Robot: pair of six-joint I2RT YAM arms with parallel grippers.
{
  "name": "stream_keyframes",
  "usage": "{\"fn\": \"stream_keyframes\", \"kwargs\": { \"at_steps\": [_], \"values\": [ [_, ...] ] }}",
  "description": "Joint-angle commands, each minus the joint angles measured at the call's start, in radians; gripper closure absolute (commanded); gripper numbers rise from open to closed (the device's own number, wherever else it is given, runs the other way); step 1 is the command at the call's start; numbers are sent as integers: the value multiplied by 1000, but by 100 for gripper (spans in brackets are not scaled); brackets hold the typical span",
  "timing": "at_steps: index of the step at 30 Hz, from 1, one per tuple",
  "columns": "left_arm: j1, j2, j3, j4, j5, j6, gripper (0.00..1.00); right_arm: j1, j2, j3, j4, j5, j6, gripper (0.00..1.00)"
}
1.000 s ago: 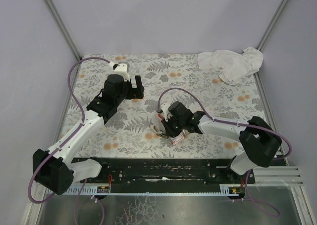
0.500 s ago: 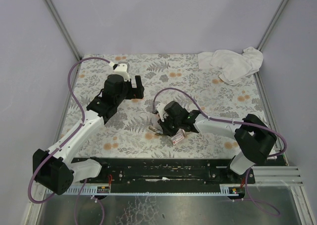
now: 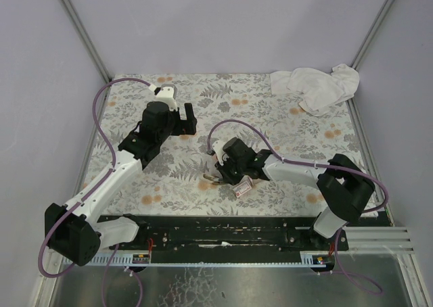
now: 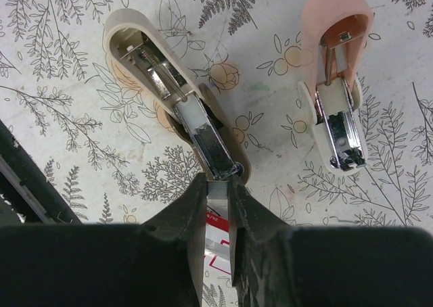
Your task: Load the staples into the stapler
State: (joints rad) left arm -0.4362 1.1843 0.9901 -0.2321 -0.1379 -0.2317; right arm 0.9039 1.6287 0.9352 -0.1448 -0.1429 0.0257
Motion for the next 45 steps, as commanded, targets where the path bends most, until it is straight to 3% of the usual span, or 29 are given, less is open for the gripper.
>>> {"fn": "stream_keyframes", "kwargs": {
  "at_steps": [1,11,23,30,34,41,45],
  "values": [
    [9,-18,-4,60,-5,-6,0,13,10,27,7,22,6,82],
    [8,-21,-4,61,1,-9,0,14,-32,-47,24,-2,42,82],
    [6,-31,-15,28,57,-67,0,14,-117,18,-38,-33,33,82],
    [-7,-125,-296,165,307,-371,4,13,-152,30,-28,-10,68,81],
    [-73,-129,-446,278,359,-457,4,12,-181,-18,25,-12,91,81],
    [-117,-35,-508,393,430,-506,5,5,-210,-62,75,-34,118,81],
    [-123,12,-501,397,432,-493,13,2,-224,-75,83,-35,122,80]
  ]
}}
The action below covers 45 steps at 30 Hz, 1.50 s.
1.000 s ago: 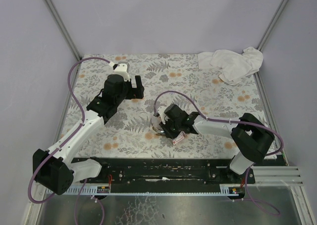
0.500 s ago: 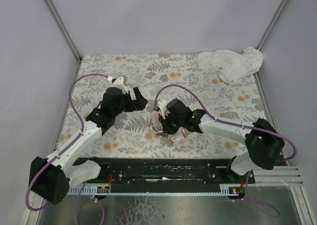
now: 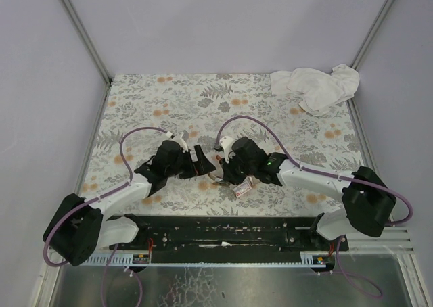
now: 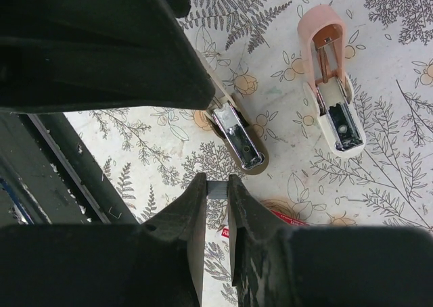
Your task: Load the staples into the stapler
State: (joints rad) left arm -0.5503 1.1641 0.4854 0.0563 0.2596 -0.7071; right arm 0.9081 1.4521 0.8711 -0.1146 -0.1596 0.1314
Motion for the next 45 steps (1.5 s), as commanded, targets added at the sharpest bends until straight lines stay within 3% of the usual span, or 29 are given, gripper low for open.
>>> {"fn": "stream_keyframes", "kwargs": {
  "at_steps": [1,7,13,24,30,38,45],
  "values": [
    [-9,40,7,107,34,-14,17,-2,-49,-12,54,-18,19,80],
    [-10,77,48,62,8,15,34,-5,-57,-28,61,-17,25,80],
    [-20,114,63,59,18,16,45,-10,-58,-30,63,-17,25,80],
    [-49,146,83,14,10,45,45,-23,-58,-35,64,-19,24,80],
    [-70,170,102,-10,14,76,65,-37,-70,-35,59,-31,27,80],
    [-75,248,282,-232,56,257,89,-45,-82,-42,35,-46,2,79],
    [-76,416,550,-524,115,497,97,-45,-80,-66,32,-56,-21,79]
  ]
}}
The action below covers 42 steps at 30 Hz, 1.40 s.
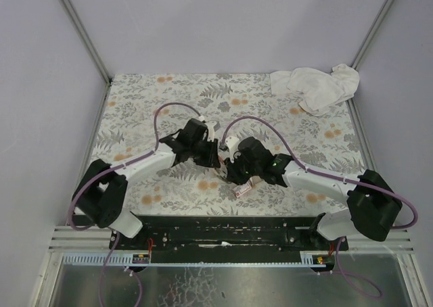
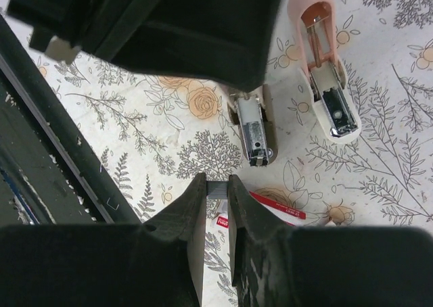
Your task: Load the staples into the stapler
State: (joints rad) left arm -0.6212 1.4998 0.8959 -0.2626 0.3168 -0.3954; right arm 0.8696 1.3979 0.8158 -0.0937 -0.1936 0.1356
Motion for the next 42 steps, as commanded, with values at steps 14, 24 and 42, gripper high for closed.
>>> {"fn": "stream_keyframes", "kwargs": {
  "at_steps": [14,24,42],
  "values": [
    [-3,274,274,-332,186,376,95,7,41,-74,123,33,1,79],
    [14,228,258,-286,177,356,51,9,82,-62,143,22,-11,79],
    [132,-48,141,-81,-183,206,19,10,165,14,106,43,-80,78]
  ]
}}
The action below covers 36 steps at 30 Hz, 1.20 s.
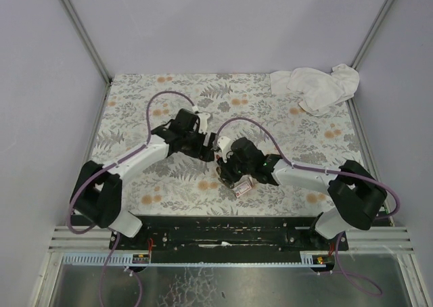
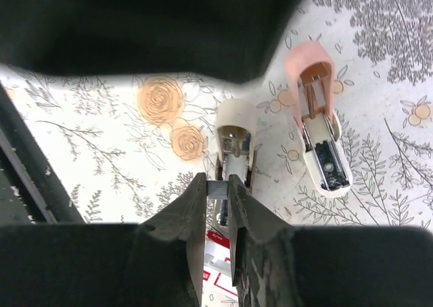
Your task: Load the staples into the stapler
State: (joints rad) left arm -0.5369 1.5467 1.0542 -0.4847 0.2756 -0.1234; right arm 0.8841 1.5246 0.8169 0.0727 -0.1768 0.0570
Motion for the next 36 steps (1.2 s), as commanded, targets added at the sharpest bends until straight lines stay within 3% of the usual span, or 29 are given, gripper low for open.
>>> {"fn": "stream_keyframes", "kwargs": {
  "at_steps": [1,8,36],
  "values": [
    [61,-116,-26,149,-174,-78,18,-4,42,14,-62,32,-2,78],
    [144,-218,-80,207,-216,-112,8,-4,45,8,-70,45,-5,79],
    [207,-226,-83,211,-200,-150,6,-4,77,18,-95,66,-14,79]
  ]
}}
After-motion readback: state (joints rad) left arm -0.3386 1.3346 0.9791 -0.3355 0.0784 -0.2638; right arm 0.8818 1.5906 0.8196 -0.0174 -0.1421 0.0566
